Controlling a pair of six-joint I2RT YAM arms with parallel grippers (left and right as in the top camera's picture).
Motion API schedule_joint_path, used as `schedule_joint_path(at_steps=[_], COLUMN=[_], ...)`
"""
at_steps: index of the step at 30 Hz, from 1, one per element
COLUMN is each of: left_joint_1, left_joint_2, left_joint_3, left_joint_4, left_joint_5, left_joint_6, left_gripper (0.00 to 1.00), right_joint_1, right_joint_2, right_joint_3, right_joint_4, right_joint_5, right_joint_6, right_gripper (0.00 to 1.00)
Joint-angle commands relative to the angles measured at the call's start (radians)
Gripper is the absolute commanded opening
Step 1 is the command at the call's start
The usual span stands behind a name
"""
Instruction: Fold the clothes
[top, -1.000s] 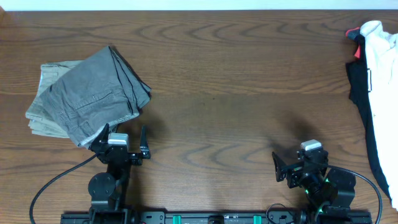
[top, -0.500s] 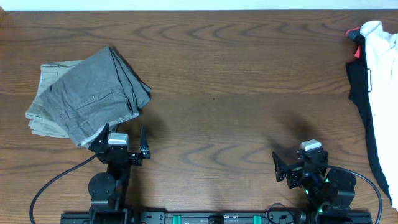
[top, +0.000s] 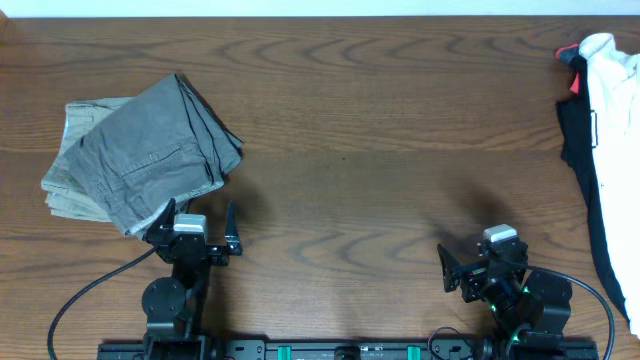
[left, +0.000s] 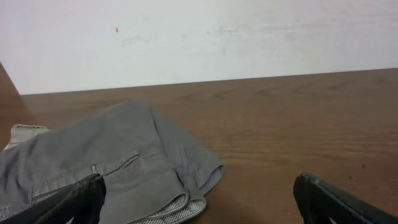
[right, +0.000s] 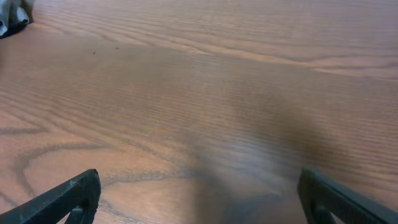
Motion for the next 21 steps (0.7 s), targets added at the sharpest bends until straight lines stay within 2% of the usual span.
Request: schedule_joint_path(at_steps=[1, 3, 5, 8, 11, 14, 17, 21], left_joint_1=[0.005, 0.005, 0.005, 0.005, 0.005, 0.005, 0.005, 0.005], left_joint_2=[-0.008, -0.008, -0.008, -0.008, -0.008, -0.008, -0.006, -0.002], left_joint_3=[-0.011, -0.011, -0.011, -0.011, -0.011, -0.011, -0.011, -0.009], left_joint_4=[-0.040, -0.040, -0.040, -0.040, -0.040, -0.040, -0.039, -0.039], left_joint_5=[0.015, 0.015, 0.019, 0.019, 0.027, 0.027, 0.046, 0.077], left_joint_6=[0.010, 0.010, 0.009, 0.009, -0.019, -0.159, -0.388, -0.499], left_gripper=[0.98, 0.98, 0.98, 0.98, 0.98, 0.98, 0.98, 0.98], right_joint_1=[0.009, 0.009, 0.009, 0.009, 0.010, 0.010, 0.009, 0.009], right_joint_2=[-0.006, -0.006, -0.006, -0.006, -0.006, -0.006, -0.006, -0.006], right_joint_3=[-0.002, -0.002, -0.003, -0.003, -0.003, -0.003, -0.003, -0.003], right_joint_4=[0.000, 0.006, 0.096, 0.181, 0.183, 0.201, 0.254, 0.304], right_joint_5=[-0.010, -0.009, -0.008, -0.087, -0.170, -0.259, -0.329, -0.344], right_joint_6=[-0.007, -0.008, -0.005, 0.049, 0.089, 0.158, 0.231, 0.241], right_gripper=[0.99, 0.99, 0.99, 0.99, 0.99, 0.99, 0.99, 0.99])
